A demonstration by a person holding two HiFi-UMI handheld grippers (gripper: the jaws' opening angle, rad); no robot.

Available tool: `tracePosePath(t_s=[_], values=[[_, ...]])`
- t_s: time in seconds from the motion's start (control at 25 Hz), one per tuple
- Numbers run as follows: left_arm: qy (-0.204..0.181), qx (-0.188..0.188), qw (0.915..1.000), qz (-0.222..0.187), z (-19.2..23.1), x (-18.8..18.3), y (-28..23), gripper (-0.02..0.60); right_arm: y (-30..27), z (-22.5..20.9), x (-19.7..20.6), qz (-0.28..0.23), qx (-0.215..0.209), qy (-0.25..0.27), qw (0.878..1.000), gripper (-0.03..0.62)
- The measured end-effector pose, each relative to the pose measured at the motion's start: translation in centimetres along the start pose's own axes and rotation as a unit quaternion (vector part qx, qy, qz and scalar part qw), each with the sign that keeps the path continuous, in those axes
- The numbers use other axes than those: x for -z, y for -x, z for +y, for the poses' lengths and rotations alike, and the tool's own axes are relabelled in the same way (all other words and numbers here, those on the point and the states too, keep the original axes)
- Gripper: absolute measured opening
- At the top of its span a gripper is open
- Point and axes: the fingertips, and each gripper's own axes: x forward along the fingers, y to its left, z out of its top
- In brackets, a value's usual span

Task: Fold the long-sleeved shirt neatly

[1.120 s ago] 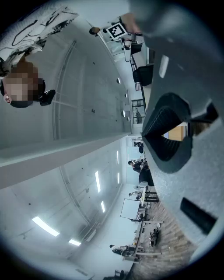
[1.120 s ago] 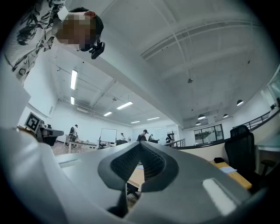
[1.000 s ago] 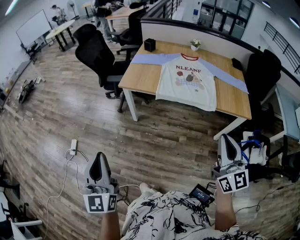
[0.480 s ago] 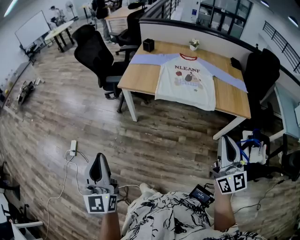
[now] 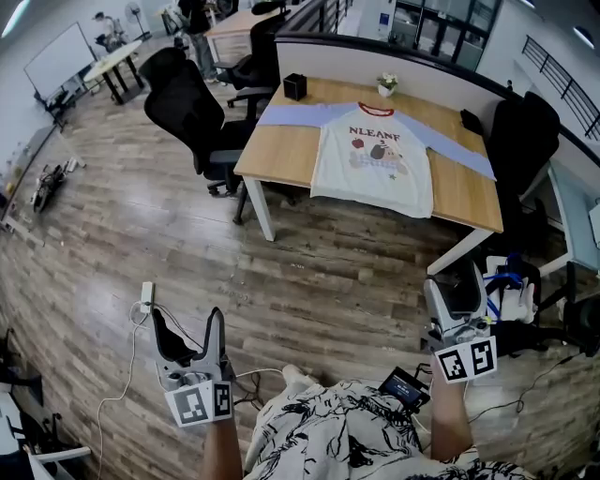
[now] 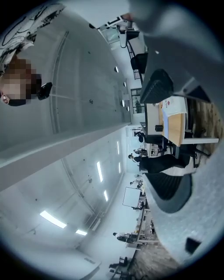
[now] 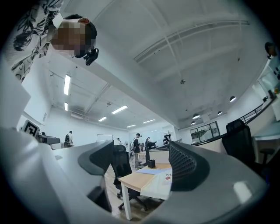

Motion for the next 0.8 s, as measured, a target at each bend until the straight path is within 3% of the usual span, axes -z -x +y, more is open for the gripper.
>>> tracePosePath(t_s=[0.52, 0.8], values=[[-0.004, 0.050, 0.9982, 0.034, 1.8, 3.3, -4.5, 0.482, -2.0, 0.3, 2.0, 0.022, 0.037, 0.004, 0.999, 0.390], [-0.006, 0.052, 0.9976, 0.045, 0.2, 5.9, -10.4, 0.482, -8.5, -3.1, 5.0, 0.026, 0.020, -0.010, 0.999, 0.393]])
